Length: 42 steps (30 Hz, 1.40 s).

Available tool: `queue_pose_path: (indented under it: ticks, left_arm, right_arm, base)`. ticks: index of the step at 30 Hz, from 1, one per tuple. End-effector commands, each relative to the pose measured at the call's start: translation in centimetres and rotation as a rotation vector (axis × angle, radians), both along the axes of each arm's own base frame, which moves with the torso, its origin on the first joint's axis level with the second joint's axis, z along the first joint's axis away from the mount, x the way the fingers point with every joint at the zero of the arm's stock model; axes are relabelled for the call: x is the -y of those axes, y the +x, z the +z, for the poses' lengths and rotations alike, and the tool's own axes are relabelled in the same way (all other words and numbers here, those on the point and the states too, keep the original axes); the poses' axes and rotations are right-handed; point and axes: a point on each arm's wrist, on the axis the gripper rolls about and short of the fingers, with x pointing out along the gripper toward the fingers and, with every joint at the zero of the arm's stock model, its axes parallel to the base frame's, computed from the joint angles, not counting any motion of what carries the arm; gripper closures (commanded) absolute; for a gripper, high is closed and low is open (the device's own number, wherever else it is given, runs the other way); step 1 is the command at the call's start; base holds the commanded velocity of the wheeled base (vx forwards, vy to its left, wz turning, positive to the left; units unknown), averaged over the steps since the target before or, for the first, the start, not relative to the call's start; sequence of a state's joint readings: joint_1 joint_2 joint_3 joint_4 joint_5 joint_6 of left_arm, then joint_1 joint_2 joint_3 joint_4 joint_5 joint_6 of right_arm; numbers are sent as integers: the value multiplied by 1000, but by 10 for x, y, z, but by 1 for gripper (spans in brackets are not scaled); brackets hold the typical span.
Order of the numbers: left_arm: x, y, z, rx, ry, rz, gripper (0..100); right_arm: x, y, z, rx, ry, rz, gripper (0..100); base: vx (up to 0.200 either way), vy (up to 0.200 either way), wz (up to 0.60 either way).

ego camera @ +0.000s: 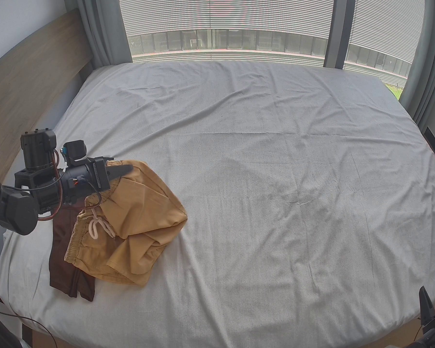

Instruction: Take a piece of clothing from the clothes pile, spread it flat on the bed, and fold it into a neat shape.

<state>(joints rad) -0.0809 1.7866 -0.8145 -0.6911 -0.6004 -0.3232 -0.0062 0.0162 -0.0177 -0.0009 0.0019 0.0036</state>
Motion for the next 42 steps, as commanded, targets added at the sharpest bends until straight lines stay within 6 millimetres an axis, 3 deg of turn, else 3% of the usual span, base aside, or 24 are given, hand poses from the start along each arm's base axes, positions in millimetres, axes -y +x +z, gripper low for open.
queue_pose_path:
  ticks: [1, 5, 25, 35, 42]
  left_arm:
    - [10, -11, 20, 65, -8, -36, 100]
    - [18, -13, 19, 81, -10, -63, 100]
    - [19, -14, 13, 131, -25, -97, 100]
    - [35, -20, 30, 148, -128, -123, 100]
    - [53, -17, 59, 185, -279, -111, 100]
  right_arm:
    - [0, 0, -5, -1, -1, 1, 0]
    - [0, 0, -5, -1, -1, 0, 0]
    - [0, 0, -5, -1, 1, 0, 0]
    - [0, 0, -5, -1, -1, 0, 0]
    - [0, 0, -5, -1, -1, -2, 0]
  base:
    - [0, 0, 0]
    - [0, 0, 0]
    - [0, 0, 0]
    - [0, 0, 0]
    - [0, 0, 0]
